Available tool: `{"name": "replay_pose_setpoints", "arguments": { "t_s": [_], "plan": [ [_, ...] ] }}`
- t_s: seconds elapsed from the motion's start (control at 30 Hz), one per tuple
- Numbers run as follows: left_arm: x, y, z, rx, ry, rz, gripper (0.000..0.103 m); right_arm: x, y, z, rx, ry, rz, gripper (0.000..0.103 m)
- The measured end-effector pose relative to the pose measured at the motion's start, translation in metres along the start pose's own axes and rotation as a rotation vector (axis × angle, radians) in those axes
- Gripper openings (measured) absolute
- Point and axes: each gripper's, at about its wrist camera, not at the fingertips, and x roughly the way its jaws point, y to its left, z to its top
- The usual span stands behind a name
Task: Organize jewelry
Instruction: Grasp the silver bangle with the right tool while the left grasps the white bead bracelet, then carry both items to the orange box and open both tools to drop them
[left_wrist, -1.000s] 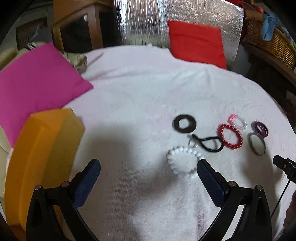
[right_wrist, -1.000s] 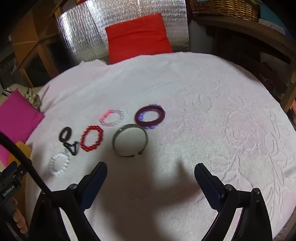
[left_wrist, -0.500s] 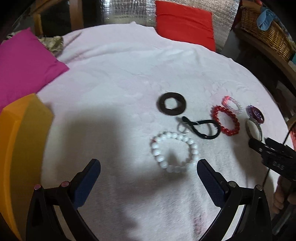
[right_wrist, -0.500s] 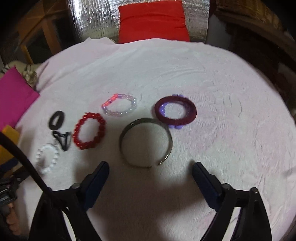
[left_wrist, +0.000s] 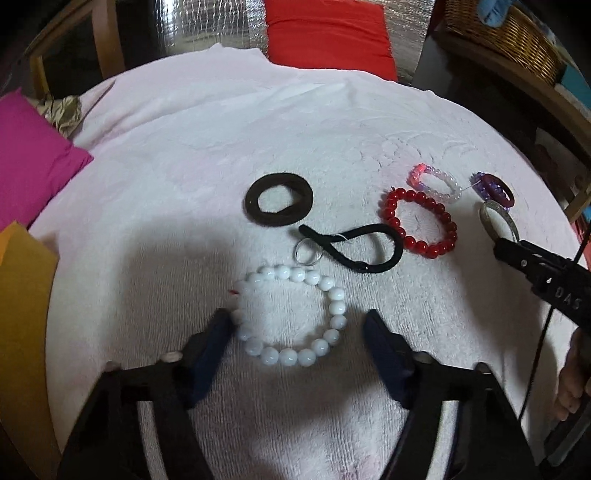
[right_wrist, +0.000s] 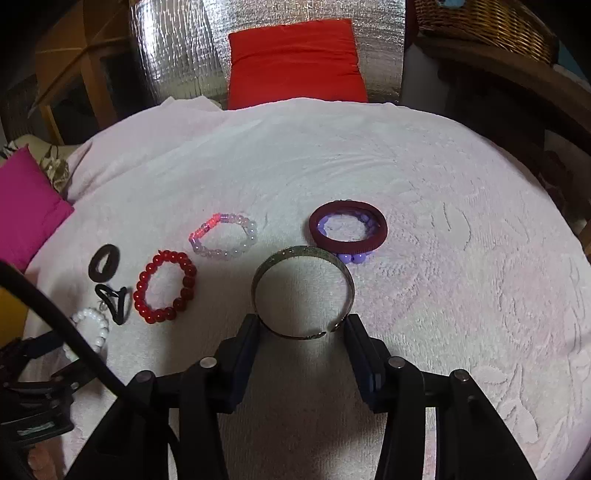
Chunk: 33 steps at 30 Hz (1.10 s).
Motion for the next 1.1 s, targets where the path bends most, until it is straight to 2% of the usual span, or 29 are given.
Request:
{"name": "replay_pose_setpoints", "arguments": {
  "t_s": [0.07,0.13,0.17,0.2,0.23,0.27,0.33,0.47,0.53,0.57,0.63,0.67,0.7,0.87,0.97,1.03,1.1],
  "plan": [
    [-0.001,0.001,0.000,-0.003,-0.007,-0.002,0.051,-0.003,-0.003,0.000,0.021,0.003,0.014,0.049],
    [-0.004,0.005,0.000,-0.013,-0.011,-0.016,0.032,-0.006,-0.007,0.001,0.057,0.012,0.045,0.049],
    [-0.005,0.007,0.001,-0.020,-0.011,-0.024,0.027,-0.008,-0.009,0.001,0.072,0.013,0.058,0.049],
    [-0.007,0.011,0.001,-0.036,-0.013,-0.051,0.015,-0.011,-0.010,0.001,0.085,0.013,0.070,0.044],
    [-0.009,0.014,0.001,-0.057,-0.011,-0.085,0.010,-0.013,-0.010,0.001,0.093,0.016,0.088,0.027],
    [-0.012,0.014,0.001,-0.069,-0.015,-0.098,0.010,-0.015,-0.012,0.000,0.096,0.027,0.096,0.011],
    [-0.016,0.015,0.000,-0.065,-0.024,-0.079,0.009,-0.016,-0.013,0.000,0.114,0.037,0.126,0.011],
    [-0.025,0.022,-0.005,-0.090,-0.046,-0.073,0.009,-0.020,-0.011,-0.003,0.112,0.047,0.117,0.011],
    [-0.032,0.024,-0.008,-0.091,-0.063,-0.071,0.009,-0.022,-0.017,-0.003,0.149,0.050,0.125,0.017],
    [-0.035,0.026,-0.010,-0.093,-0.069,-0.072,0.009,-0.023,-0.019,-0.003,0.153,0.048,0.114,0.023],
    [-0.040,0.033,-0.013,-0.106,-0.076,-0.083,0.009,-0.023,-0.021,-0.002,0.152,0.042,0.094,0.054],
    [-0.042,0.036,-0.015,-0.115,-0.077,-0.087,0.009,-0.024,-0.022,-0.001,0.156,0.035,0.092,0.076],
    [-0.044,0.039,-0.017,-0.120,-0.078,-0.090,0.009,-0.025,-0.022,-0.001,0.160,0.008,0.087,0.080],
    [-0.053,0.042,-0.014,-0.119,-0.102,-0.093,0.009,-0.011,-0.004,0.006,0.064,-0.001,0.028,0.080],
    [-0.055,0.044,-0.014,-0.114,-0.105,-0.107,0.009,0.005,0.008,0.008,-0.011,0.001,-0.041,0.079],
    [-0.057,0.046,-0.015,-0.112,-0.108,-0.108,0.009,0.013,0.015,0.010,-0.058,-0.031,-0.096,0.077],
    [-0.060,0.048,-0.016,-0.112,-0.115,-0.104,0.009,0.014,0.018,0.013,-0.073,-0.064,-0.092,0.063]
  ]
}}
